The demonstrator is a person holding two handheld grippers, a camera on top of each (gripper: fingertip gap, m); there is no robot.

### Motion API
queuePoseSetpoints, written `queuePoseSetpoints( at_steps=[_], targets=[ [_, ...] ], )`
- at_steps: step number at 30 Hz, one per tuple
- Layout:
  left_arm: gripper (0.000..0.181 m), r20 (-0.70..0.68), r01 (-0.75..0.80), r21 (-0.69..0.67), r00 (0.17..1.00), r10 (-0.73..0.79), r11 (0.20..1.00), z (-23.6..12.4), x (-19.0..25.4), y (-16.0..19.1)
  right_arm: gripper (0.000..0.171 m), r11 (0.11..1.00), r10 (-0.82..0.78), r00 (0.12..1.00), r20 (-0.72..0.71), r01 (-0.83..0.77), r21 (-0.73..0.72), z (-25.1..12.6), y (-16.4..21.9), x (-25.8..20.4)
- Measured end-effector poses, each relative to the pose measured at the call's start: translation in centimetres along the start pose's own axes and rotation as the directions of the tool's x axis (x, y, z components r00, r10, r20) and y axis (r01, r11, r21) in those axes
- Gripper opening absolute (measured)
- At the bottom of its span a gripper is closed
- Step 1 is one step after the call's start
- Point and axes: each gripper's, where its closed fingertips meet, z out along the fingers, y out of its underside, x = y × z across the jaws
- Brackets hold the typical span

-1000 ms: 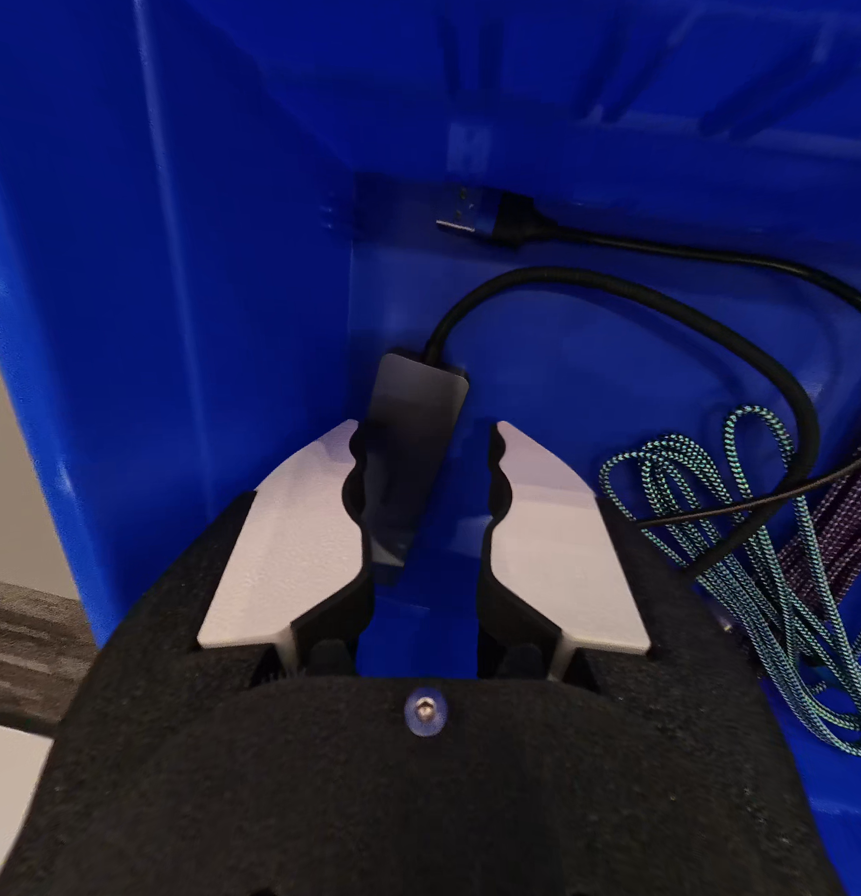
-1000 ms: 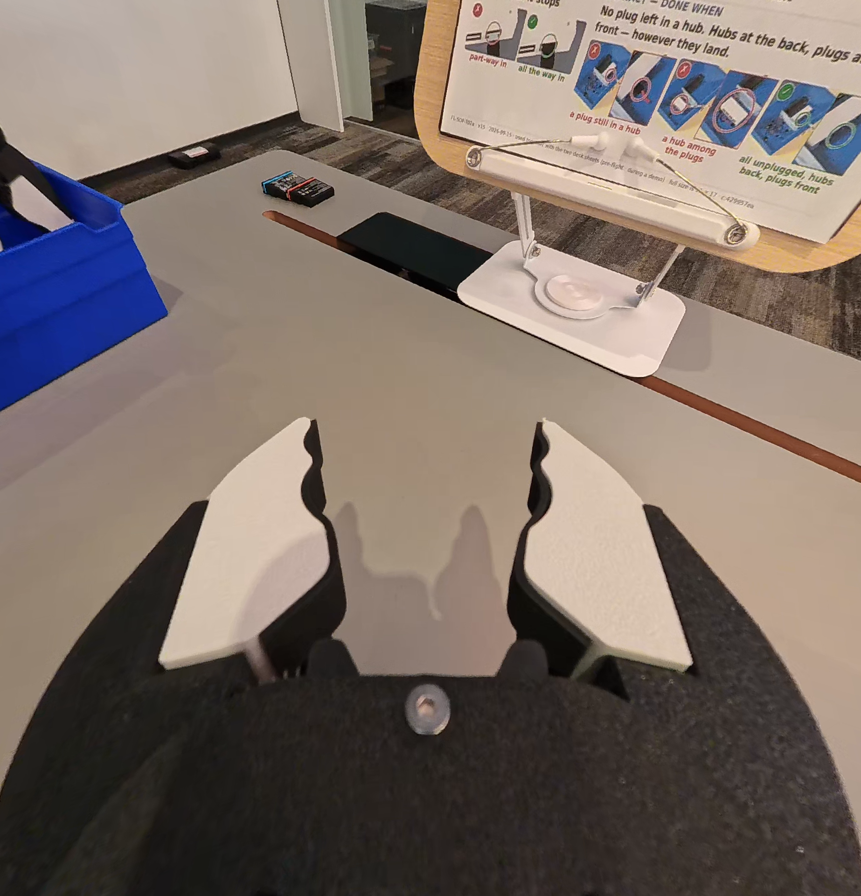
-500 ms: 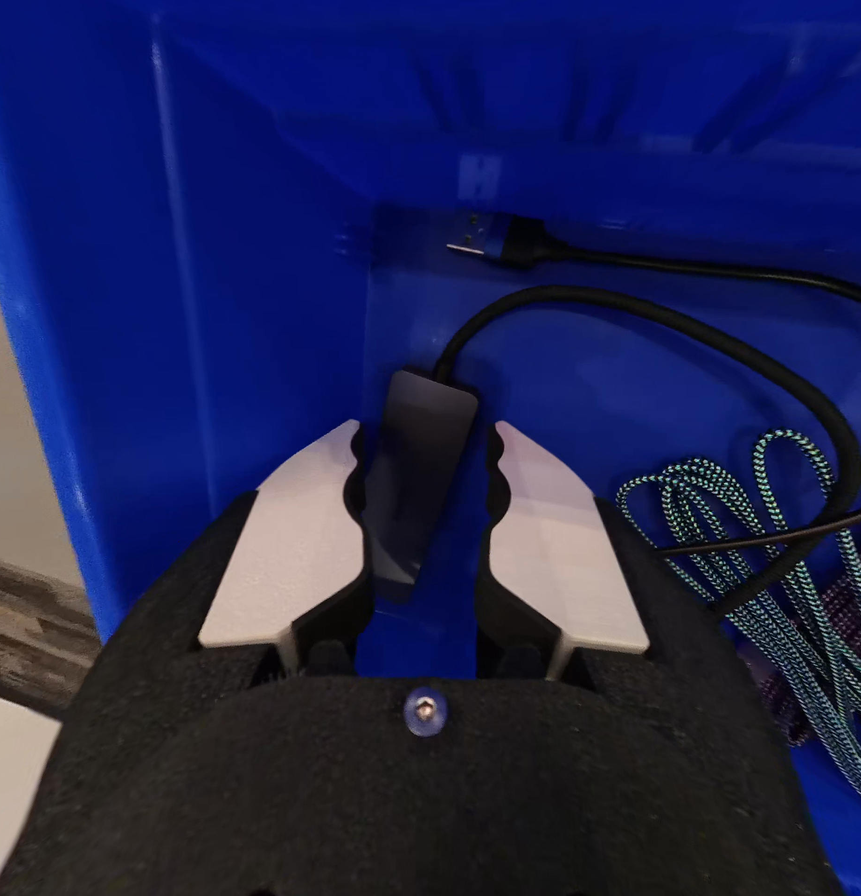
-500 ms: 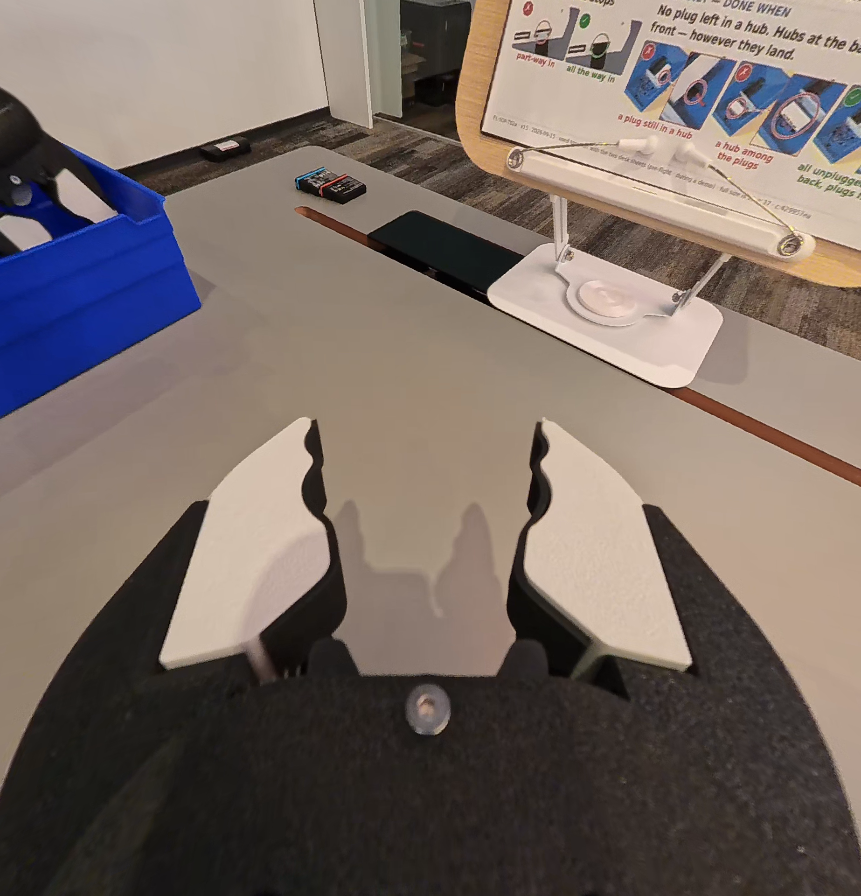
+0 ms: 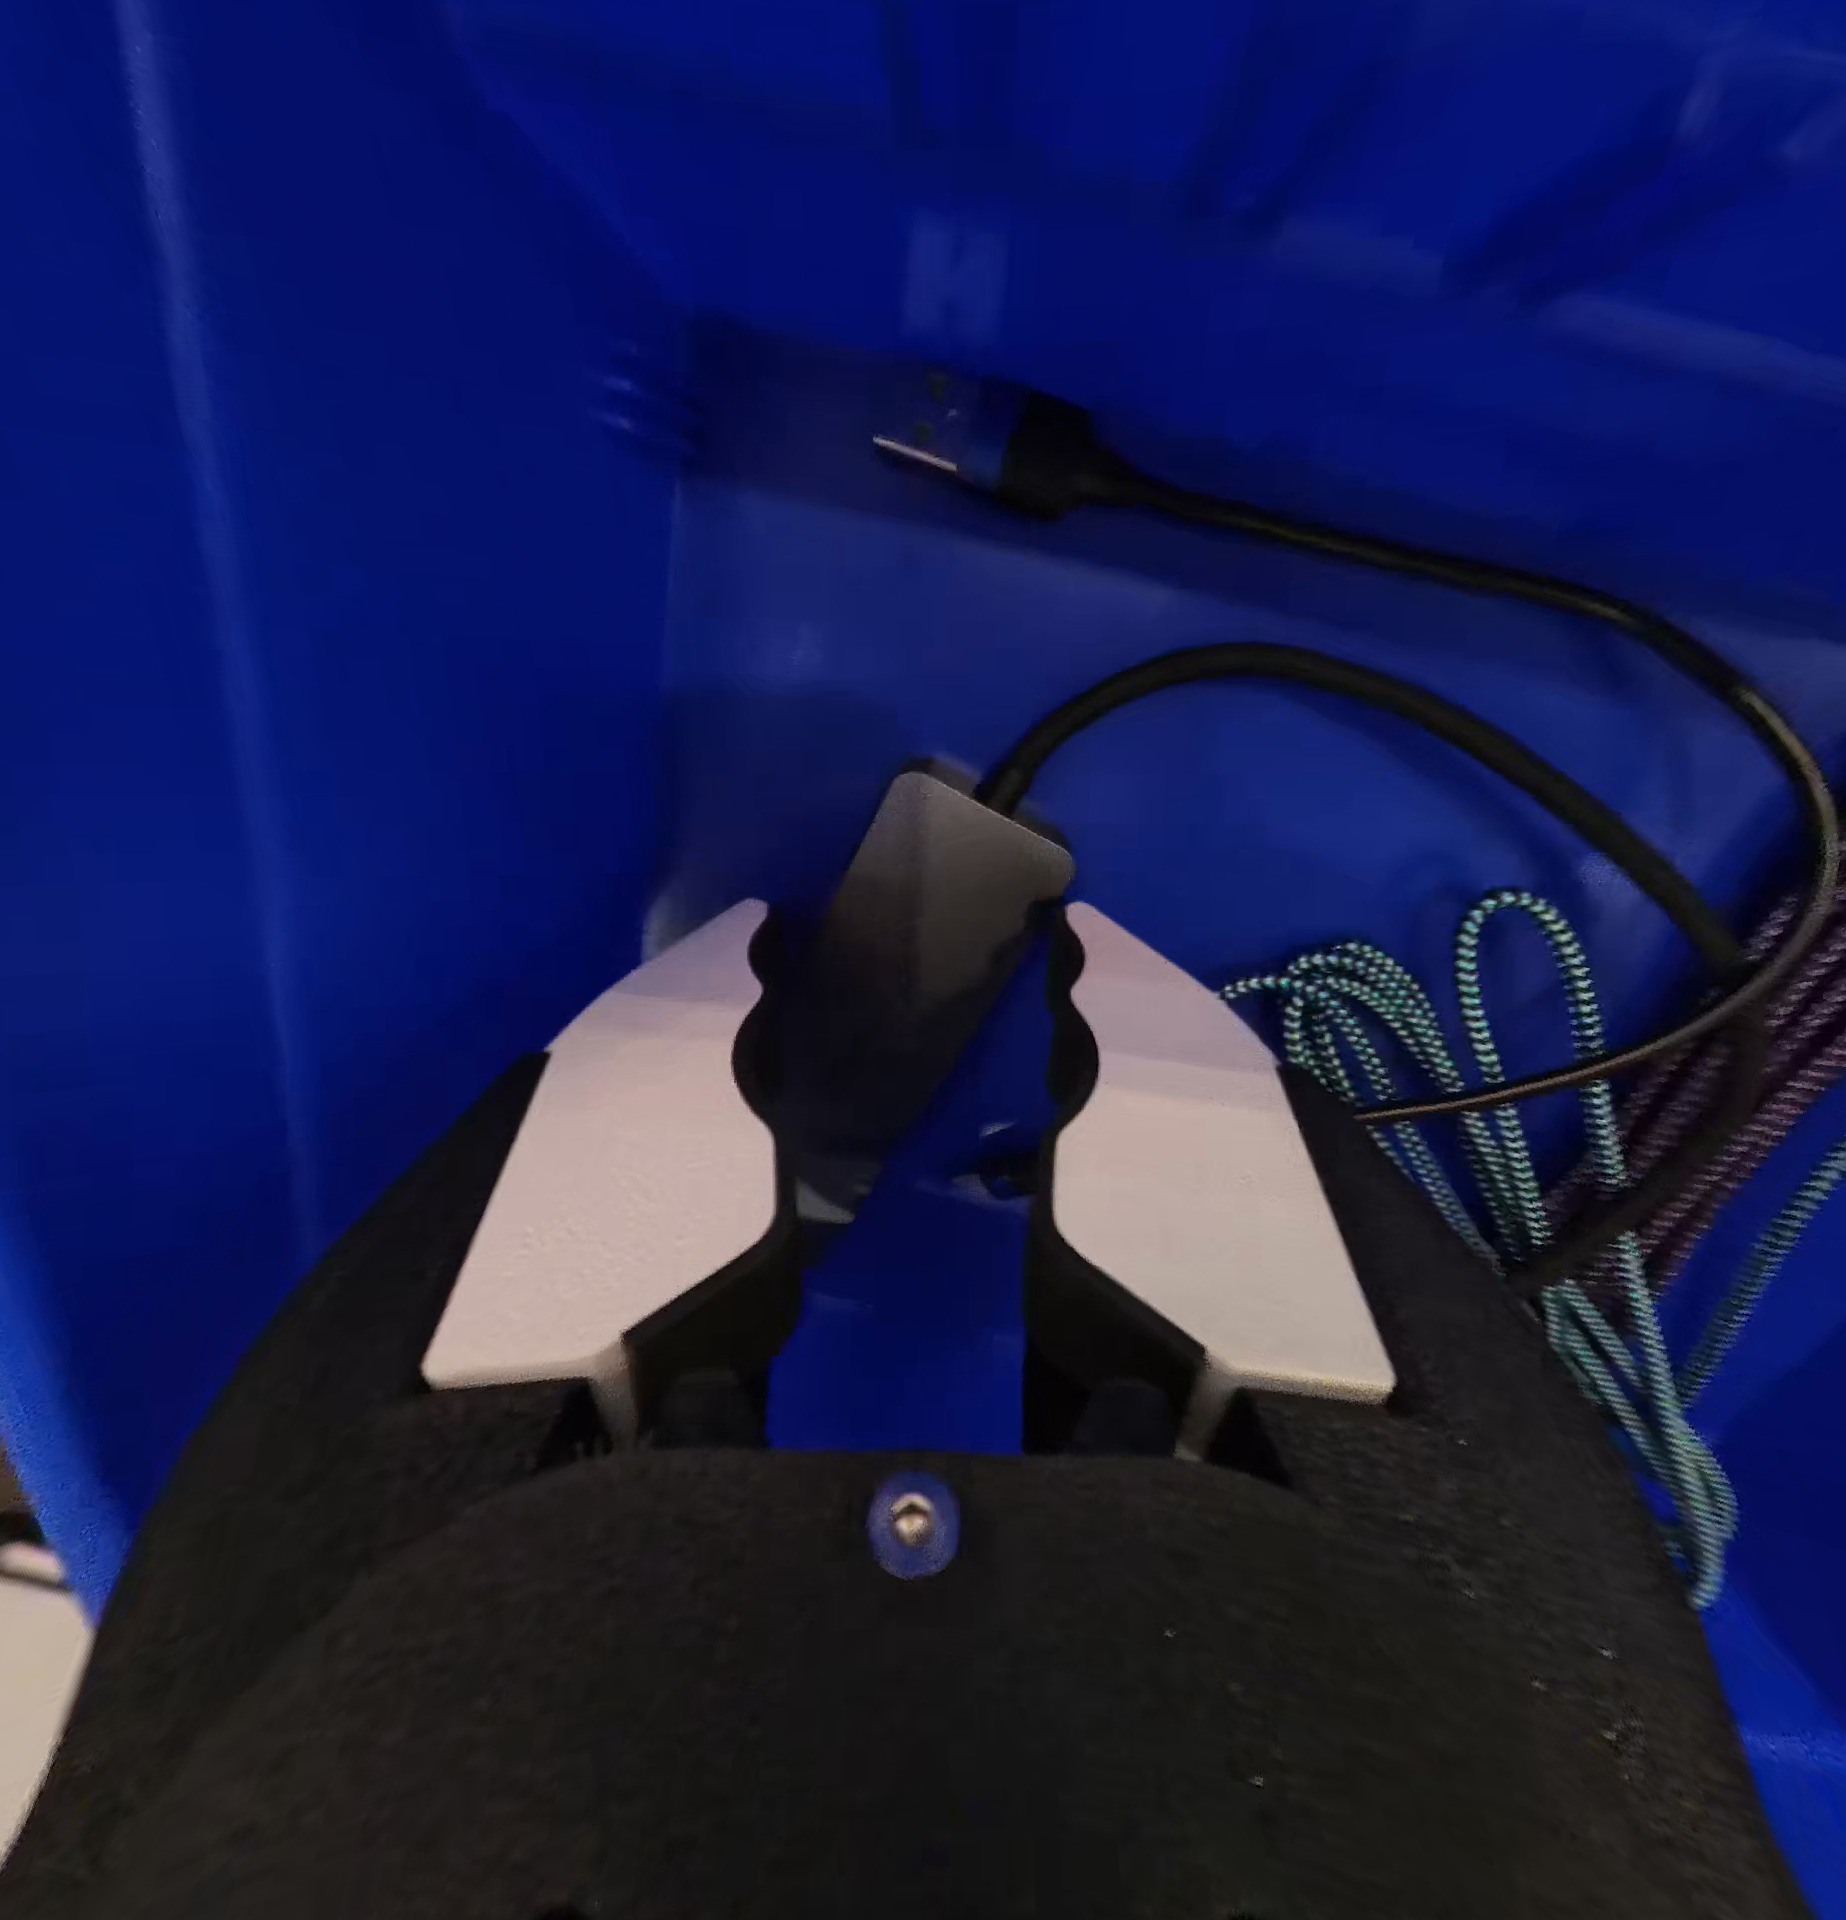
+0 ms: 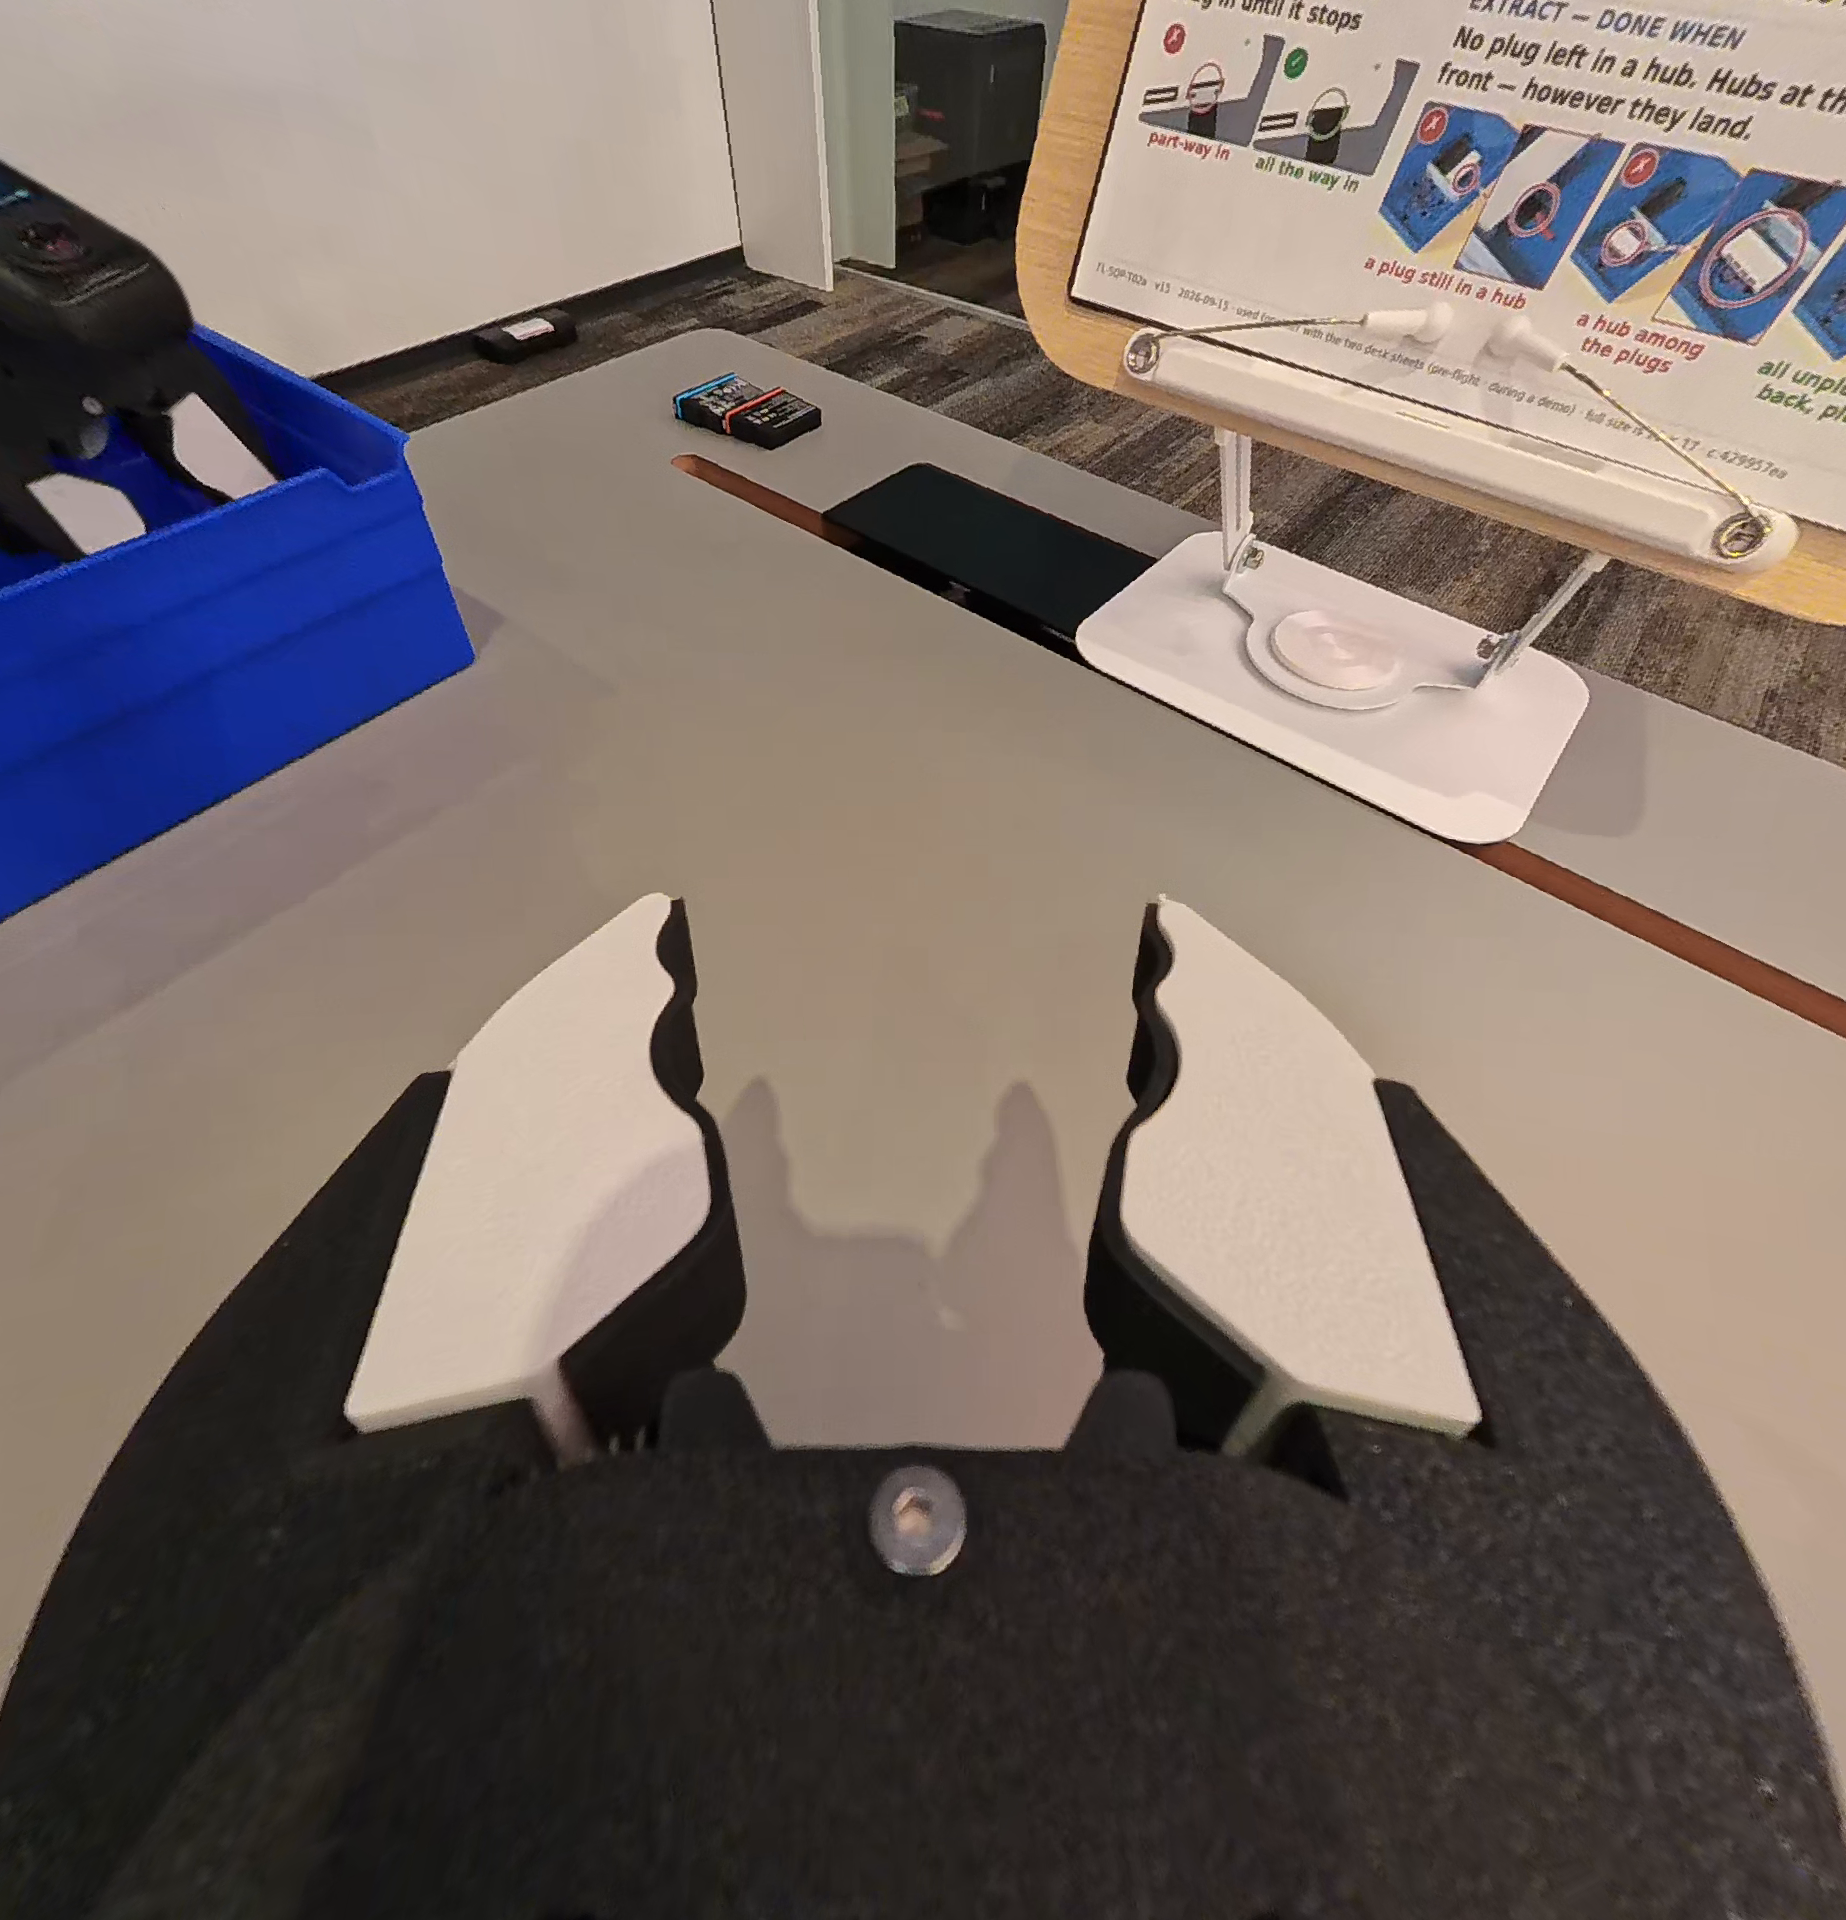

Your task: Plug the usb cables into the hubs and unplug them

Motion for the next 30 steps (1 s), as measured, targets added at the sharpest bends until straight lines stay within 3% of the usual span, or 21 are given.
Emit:
queuePoseSetpoints(
  at_steps=[4,9,15,17,25,30],
  targets=[
    [0.056,0.047,-0.069,0.003,0.997,0.068,0.998,-0.1,-0.7,-0.1,0.08,1.0,0.004,1.0,0.012,-0.004,-0.005,0.4,0.2,-0.2],
    [0.057,-0.09,-0.031,-0.062,0.996,0.025,0.998,0.3,0.5,0.6,0.08,1.0,-0.001,1.0,0.019,0.001,-0.01,0.5,0.3,-0.4],
    [0.057,-0.093,-0.044,-0.06,0.995,0.038,0.997,0.3,0.4,0.6,0.079,1.0,0.002,0.999,0.032,-0.002,-0.006,0.6,0.1,-0.6],
    [0.043,-0.09,-0.043,-0.068,0.995,0.037,0.997,0.2,0.3,0.7,0.079,1.0,0.002,0.999,0.034,-0.001,-0.005,0.7,0.1,-0.6],
    [0.039,-0.027,0.042,-0.045,0.999,-0.044,0.998,-0.1,0.1,0.7,0.078,1.0,0.019,0.999,0.04,-0.02,0.016,-0.1,0.3,-0.2],
    [0.038,0.066,0.088,0.001,0.994,-0.088,0.996,-3.0,-0.3,0.6,0.078,0.999,0.033,0.998,0.044,-0.034,0.028,-0.8,0.7,0.2]
  ],
)
